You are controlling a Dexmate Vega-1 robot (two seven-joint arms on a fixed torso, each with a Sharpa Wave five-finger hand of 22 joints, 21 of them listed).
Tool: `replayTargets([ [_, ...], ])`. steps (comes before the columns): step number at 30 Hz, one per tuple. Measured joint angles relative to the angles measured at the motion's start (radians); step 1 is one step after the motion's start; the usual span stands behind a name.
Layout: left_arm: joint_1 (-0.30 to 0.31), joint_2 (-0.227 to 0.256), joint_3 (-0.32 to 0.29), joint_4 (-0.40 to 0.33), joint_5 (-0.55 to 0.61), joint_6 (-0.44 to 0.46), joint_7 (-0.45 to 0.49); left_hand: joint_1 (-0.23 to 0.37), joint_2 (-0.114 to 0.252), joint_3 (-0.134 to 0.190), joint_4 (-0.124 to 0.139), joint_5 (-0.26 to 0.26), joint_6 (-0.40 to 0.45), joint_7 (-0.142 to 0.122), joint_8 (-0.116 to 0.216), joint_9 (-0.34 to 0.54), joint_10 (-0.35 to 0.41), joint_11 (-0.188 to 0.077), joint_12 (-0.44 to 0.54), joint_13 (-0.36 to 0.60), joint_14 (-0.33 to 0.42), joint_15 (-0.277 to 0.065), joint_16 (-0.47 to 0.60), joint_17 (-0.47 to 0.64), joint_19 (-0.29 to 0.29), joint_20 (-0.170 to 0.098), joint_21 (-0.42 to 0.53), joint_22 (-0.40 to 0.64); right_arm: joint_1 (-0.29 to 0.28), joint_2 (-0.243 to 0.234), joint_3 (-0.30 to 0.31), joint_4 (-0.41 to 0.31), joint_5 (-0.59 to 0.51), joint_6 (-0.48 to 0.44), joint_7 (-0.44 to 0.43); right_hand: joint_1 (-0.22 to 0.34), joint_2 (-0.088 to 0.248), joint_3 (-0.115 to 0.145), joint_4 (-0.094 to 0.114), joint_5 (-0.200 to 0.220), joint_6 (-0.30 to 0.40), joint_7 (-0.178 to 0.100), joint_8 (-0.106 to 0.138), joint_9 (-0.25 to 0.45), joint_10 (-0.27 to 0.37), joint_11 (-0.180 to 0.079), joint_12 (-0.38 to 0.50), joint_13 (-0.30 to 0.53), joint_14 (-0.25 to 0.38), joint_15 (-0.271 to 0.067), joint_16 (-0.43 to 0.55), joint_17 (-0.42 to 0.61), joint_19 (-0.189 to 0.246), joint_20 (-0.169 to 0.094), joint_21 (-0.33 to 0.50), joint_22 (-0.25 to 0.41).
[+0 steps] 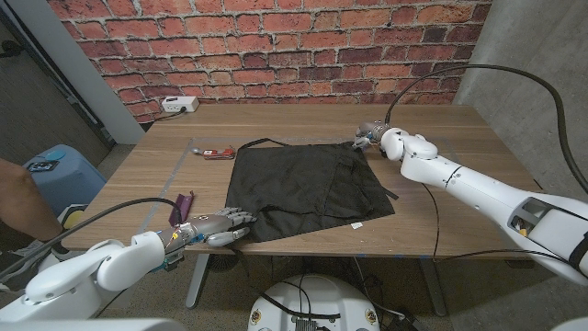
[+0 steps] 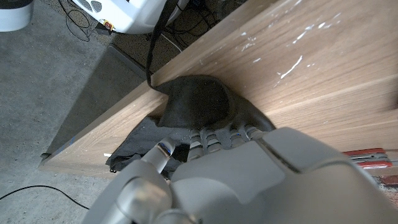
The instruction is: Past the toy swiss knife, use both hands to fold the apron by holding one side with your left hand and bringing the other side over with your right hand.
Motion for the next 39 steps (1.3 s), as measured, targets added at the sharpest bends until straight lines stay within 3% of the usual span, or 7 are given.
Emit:
replayTargets([
  [12,-0.002,0.012,0.010,0.000,-0.009,0.013,0.012,0.000,0.000,0.004,-0.004,0.000,0.000,0.000,0.000,0.000,-0.002,-0.002,0.001,0.000,0.000,0.000,0.000,0.000,0.000,0.000,0.000,0.000,-0.027,0.004,0.010,-0.021,-0.010,-0.022,-0.053,0.085,0.002,0.004,-0.004,0.000,0.067,-0.014,0.028,-0.008,0.069,-0.022,0.017,-0.015,0.072,-0.021,0.019,0.030,0.029,-0.001,0.009,0.000],
  [39,0.001,0.033,0.027,-0.009,-0.016,0.031,0.029,0.000,0.000,0.012,-0.004,0.000,0.005,-0.005,0.000,-0.001,-0.002,-0.002,0.000,0.000,0.000,0.000,0.000,0.000,0.000,0.000,0.000,0.000,-0.097,-0.044,0.058,-0.196,-0.003,-0.107,-0.066,0.127,0.002,0.003,0.003,0.012,0.082,-0.007,0.035,-0.015,0.087,-0.026,0.025,-0.010,0.114,-0.035,0.018,0.053,0.030,-0.002,0.009,0.005],
])
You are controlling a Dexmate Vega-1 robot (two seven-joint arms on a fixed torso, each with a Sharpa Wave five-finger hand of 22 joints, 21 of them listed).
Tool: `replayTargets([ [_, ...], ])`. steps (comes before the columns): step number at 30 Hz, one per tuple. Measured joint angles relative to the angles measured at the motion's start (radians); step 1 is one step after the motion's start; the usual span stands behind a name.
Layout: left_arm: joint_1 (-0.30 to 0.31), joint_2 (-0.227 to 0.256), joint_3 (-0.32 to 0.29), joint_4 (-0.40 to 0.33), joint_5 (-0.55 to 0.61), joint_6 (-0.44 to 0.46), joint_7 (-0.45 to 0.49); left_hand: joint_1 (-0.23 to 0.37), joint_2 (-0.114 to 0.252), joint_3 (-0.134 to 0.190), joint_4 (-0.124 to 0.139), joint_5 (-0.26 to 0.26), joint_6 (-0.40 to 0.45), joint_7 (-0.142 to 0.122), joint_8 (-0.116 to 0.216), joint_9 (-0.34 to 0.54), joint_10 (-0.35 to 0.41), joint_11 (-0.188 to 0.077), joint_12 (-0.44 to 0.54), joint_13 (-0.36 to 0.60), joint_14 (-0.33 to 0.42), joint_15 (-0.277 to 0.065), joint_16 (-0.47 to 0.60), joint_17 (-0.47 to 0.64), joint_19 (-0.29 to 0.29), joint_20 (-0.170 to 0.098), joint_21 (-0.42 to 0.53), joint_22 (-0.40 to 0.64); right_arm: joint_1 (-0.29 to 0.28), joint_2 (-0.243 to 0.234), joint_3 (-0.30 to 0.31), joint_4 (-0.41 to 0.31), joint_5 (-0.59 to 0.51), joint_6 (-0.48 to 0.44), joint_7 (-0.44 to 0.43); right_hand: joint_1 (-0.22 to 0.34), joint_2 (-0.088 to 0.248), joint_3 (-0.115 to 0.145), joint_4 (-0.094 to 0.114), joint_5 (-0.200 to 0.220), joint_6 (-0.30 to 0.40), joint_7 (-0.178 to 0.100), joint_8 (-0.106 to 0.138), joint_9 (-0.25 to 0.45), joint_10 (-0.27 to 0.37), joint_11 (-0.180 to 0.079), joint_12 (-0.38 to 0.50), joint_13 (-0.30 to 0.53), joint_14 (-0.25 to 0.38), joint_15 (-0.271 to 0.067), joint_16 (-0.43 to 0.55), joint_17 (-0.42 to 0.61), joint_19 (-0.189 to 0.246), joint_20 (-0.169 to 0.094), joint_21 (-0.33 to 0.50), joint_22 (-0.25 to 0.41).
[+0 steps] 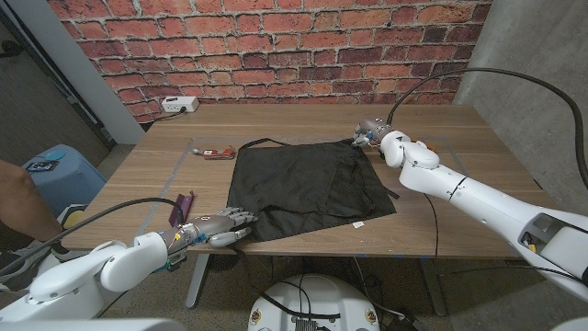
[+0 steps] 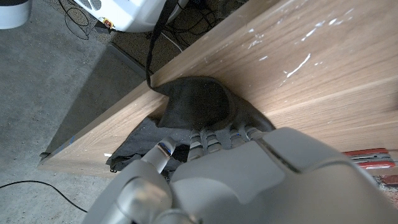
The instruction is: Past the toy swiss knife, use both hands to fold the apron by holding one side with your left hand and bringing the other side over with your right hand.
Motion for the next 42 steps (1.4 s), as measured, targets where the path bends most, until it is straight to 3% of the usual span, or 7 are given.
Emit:
replayTargets([
  [42,-0.030,0.032,0.009,0.030,-0.032,-0.031,-0.008,0.000,0.000,0.019,0.000,0.000,0.000,0.000,0.000,0.001,0.000,0.000,0.001,0.000,0.000,0.000,0.000,0.000,0.000,0.000,0.000,0.000,-0.092,-0.056,0.057,-0.253,0.044,-0.099,0.018,0.042,0.005,-0.028,0.011,0.016,0.007,0.007,0.000,-0.009,0.010,0.011,-0.001,0.009,0.029,-0.007,-0.012,0.037,0.000,0.000,0.000,0.000],
])
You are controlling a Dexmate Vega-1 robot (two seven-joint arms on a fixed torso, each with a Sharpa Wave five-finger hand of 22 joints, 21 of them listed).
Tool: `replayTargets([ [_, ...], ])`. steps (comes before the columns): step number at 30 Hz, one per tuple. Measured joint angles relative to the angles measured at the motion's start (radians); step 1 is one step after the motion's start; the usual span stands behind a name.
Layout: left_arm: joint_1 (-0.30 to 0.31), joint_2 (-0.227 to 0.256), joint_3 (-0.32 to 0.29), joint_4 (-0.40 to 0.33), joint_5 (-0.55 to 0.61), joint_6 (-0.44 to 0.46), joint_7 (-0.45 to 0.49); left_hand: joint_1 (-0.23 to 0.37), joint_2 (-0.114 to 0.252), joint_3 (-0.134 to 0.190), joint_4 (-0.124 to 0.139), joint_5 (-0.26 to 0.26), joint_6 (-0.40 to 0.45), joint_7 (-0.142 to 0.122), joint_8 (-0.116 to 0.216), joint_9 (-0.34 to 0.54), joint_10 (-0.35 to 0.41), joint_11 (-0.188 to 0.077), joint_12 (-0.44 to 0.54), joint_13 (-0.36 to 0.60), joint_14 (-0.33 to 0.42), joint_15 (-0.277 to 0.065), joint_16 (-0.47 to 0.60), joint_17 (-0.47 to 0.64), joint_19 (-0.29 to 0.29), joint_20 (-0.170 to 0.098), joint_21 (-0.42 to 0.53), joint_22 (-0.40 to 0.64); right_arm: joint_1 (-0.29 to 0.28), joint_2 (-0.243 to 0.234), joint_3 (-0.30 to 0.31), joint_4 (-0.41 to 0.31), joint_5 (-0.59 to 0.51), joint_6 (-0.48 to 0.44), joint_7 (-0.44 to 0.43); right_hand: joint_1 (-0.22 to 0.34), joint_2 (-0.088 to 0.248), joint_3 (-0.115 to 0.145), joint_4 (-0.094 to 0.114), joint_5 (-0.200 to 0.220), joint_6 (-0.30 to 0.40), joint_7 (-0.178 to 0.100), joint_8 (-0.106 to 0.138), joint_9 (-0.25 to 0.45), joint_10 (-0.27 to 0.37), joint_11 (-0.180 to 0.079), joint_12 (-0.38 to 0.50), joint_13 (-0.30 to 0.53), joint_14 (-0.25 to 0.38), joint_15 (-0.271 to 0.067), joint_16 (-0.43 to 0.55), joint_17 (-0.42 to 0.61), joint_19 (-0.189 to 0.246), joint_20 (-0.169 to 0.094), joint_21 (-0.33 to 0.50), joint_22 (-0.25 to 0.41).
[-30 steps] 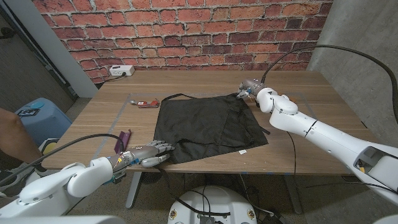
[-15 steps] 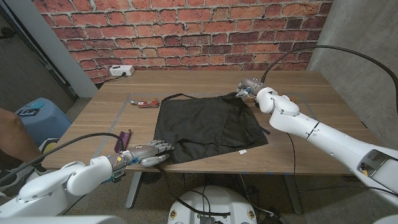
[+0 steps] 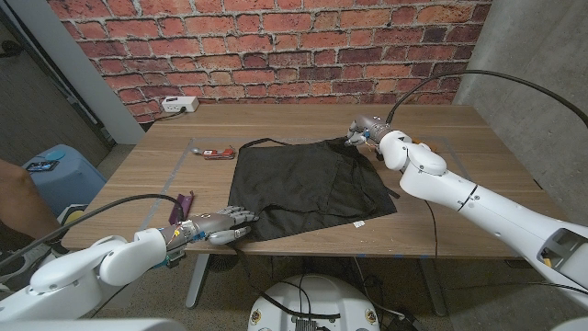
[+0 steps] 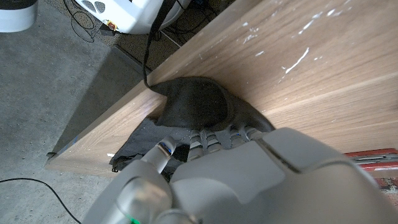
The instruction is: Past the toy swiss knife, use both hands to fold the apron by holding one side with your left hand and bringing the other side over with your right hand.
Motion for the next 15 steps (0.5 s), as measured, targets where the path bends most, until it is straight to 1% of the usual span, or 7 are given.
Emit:
replayTargets([
  [4,-0.003,0.003,0.002,0.001,-0.002,0.000,0.000,0.000,0.000,0.000,0.000,0.000,0.000,0.000,0.000,0.000,0.000,0.000,-0.001,0.000,0.000,0.000,0.000,0.000,0.000,0.000,0.000,0.000,-0.009,-0.009,0.003,-0.027,0.004,-0.006,0.005,0.003,0.003,0.000,0.000,0.000,0.000,0.000,0.000,0.000,0.000,0.000,0.000,0.004,0.007,-0.004,0.000,0.005,0.000,0.000,0.000,0.000],
  [6,-0.003,0.004,0.003,0.001,-0.002,0.000,0.000,0.000,0.000,0.000,0.000,0.000,0.000,0.000,0.000,0.000,0.000,0.000,-0.001,0.000,0.000,0.000,0.000,0.000,0.000,0.000,0.000,0.000,-0.014,-0.013,0.006,-0.043,0.006,-0.009,0.008,0.004,0.004,-0.004,0.004,0.000,0.000,0.000,0.000,0.000,0.000,0.000,0.000,0.004,0.007,-0.004,0.000,0.007,0.000,0.000,0.000,0.000],
  [12,-0.005,0.008,0.008,0.002,-0.003,0.000,0.001,0.000,0.000,0.000,0.000,0.000,0.000,0.000,0.000,0.000,0.000,0.000,-0.003,0.000,0.000,0.000,-0.008,0.000,0.000,0.000,0.000,0.000,-0.025,-0.024,0.013,-0.080,0.009,-0.019,0.013,0.011,0.010,-0.007,0.001,0.000,0.000,0.000,0.000,0.001,0.000,0.000,0.000,0.009,0.007,-0.004,0.000,0.014,0.000,0.000,0.000,0.004],
  [15,-0.006,0.010,0.010,0.002,-0.004,0.000,0.003,0.000,0.000,0.002,-0.002,0.000,0.000,0.000,0.000,0.000,-0.002,-0.002,-0.001,0.000,0.000,0.000,-0.008,0.000,0.000,0.000,0.000,0.000,-0.032,-0.031,0.019,-0.104,0.011,-0.024,0.017,0.013,0.013,-0.011,0.005,0.000,-0.003,0.003,0.000,0.001,0.000,0.000,0.000,0.009,0.007,-0.004,0.000,0.018,0.000,0.000,0.001,0.005],
])
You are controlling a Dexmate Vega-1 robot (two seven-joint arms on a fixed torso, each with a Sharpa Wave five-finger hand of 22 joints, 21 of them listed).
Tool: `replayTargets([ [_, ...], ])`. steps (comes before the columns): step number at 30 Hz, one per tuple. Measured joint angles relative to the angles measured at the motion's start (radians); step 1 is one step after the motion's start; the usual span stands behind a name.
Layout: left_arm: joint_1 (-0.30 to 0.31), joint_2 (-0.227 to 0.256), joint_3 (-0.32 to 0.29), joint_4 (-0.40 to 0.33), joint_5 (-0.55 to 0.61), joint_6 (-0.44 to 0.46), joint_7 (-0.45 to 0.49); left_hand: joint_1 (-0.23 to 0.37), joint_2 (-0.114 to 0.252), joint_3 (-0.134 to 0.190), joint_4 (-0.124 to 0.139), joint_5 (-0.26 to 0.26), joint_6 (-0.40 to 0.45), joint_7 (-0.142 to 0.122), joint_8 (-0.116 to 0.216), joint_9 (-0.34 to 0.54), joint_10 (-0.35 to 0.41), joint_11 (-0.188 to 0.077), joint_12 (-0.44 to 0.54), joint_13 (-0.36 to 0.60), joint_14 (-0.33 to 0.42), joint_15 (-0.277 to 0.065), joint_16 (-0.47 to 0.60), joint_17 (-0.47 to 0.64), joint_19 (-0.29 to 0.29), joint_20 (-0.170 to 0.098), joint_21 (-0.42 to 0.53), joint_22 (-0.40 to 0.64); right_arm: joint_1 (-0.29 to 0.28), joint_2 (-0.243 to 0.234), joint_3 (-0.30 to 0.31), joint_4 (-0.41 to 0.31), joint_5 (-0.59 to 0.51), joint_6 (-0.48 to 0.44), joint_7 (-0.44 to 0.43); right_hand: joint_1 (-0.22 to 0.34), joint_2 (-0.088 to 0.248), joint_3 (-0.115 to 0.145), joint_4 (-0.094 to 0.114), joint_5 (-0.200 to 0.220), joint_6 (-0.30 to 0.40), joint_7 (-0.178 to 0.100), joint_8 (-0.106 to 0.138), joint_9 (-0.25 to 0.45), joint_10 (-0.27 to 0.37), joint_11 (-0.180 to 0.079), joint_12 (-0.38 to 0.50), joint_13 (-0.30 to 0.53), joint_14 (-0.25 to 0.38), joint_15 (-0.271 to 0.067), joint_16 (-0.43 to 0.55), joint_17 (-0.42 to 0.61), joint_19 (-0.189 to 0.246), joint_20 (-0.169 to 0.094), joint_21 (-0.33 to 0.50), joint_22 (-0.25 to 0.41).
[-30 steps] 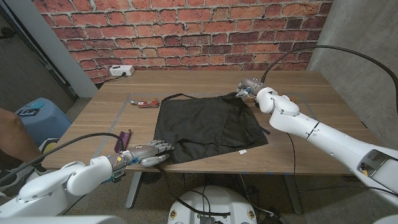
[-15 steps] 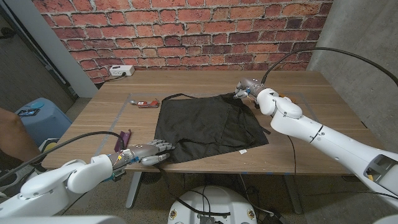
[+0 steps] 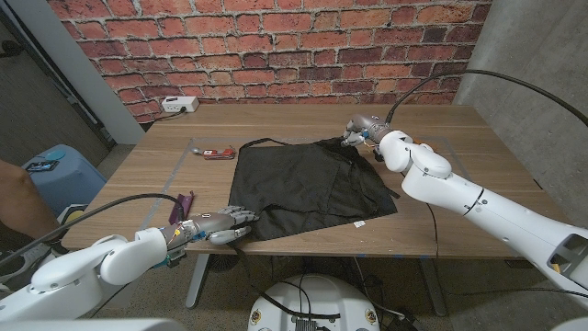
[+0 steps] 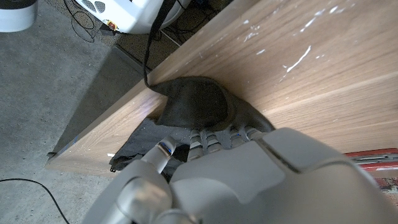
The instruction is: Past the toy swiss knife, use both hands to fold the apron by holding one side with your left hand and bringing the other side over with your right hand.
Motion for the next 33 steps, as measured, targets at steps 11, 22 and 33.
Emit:
replayTargets([
  [11,-0.003,0.006,0.007,0.003,-0.003,-0.003,0.006,0.000,0.000,0.006,0.002,0.000,0.000,0.000,0.000,0.000,0.000,0.000,0.000,-0.001,0.000,0.000,0.000,0.000,0.000,0.000,0.000,0.000,-0.020,-0.021,0.018,-0.080,0.002,-0.012,0.003,0.012,0.004,-0.010,-0.001,0.000,-0.003,0.003,-0.001,0.000,-0.006,0.006,0.000,0.009,0.007,-0.003,-0.007,0.014,0.000,0.000,0.004,0.000],
  [22,-0.008,0.014,0.013,0.013,-0.011,-0.011,0.012,0.000,0.000,0.009,-0.001,0.000,0.000,0.000,0.000,0.000,0.000,0.000,0.000,-0.001,0.000,0.000,0.000,0.000,0.000,0.000,0.000,0.000,-0.027,-0.029,0.028,-0.137,-0.002,-0.024,0.015,0.022,0.006,-0.016,0.001,-0.001,-0.006,0.006,-0.004,0.000,-0.006,0.006,0.000,0.009,0.007,-0.003,-0.011,0.023,0.000,0.000,0.008,0.000],
  [33,-0.016,0.025,0.019,0.026,-0.019,-0.021,0.016,0.000,0.000,0.009,-0.001,0.004,0.000,0.000,0.000,0.000,-0.002,-0.002,-0.002,0.000,0.000,0.000,0.000,-0.005,0.000,0.000,0.000,0.000,-0.030,-0.035,0.034,-0.184,-0.007,-0.033,0.029,0.029,0.013,-0.025,-0.003,-0.001,-0.008,0.008,-0.007,0.003,-0.004,0.014,0.000,0.013,0.015,-0.004,-0.019,0.033,0.000,0.000,0.008,0.000],
])
